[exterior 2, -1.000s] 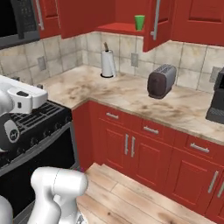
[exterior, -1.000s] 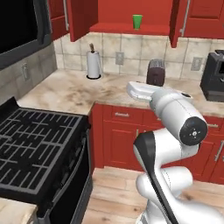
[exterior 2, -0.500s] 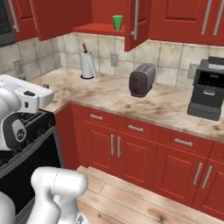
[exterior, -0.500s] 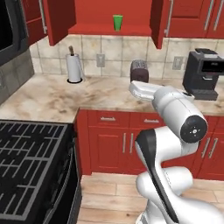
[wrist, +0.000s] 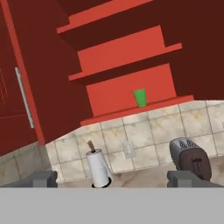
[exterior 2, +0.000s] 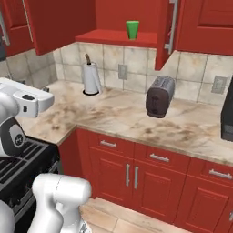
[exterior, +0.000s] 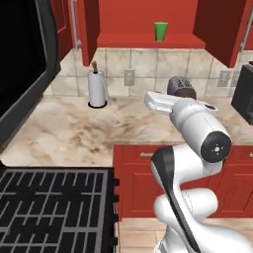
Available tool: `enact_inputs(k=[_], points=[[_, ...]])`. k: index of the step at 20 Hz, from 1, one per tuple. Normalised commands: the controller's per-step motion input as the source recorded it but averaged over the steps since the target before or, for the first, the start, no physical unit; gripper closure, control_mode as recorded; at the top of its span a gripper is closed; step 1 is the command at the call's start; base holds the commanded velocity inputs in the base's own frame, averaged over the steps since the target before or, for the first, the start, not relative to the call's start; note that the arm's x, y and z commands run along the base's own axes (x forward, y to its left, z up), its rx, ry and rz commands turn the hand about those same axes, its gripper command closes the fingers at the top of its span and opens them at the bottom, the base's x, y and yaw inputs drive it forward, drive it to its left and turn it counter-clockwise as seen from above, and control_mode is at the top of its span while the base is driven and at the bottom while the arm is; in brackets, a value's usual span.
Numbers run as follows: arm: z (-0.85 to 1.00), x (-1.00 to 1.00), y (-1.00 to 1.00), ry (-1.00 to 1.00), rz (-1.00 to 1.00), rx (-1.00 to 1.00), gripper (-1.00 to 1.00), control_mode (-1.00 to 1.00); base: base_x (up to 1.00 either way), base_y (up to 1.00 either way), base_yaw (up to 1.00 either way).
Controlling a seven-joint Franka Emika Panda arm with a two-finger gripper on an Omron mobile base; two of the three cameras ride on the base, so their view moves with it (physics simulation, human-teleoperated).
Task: Open the cabinet directly in front. Then move the liquor and the cup to the dining counter with the candle on it.
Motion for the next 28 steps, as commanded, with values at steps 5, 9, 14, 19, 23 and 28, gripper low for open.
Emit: enact_inputs(k=[5,9,14,19,23,28], points=[[0.00,0.00,0.00,0.00,0.00,0.00,-1.00,1.00,0.82,-0.30,-0.18],[0.00,0.00,0.00,0.00,0.00,0.00,-1.00,1.00,0.95,-0.28,-0.17],[0.00,0.00,0.00,0.00,0.00,0.00,-1.00,1.00,0.78,-0.03,-0.11],[0.00,0.00,0.00,0.00,0.00,0.00,-1.00,1.00,0.35,-0.06,-0.07],[0.00,0.00,0.00,0.00,0.00,0.00,-1.00,1.00,0.44,-0.13,-0.07],[0.00,0.00,0.00,0.00,0.00,0.00,-1.00,1.00,1.00,-0.14,-0.01]])
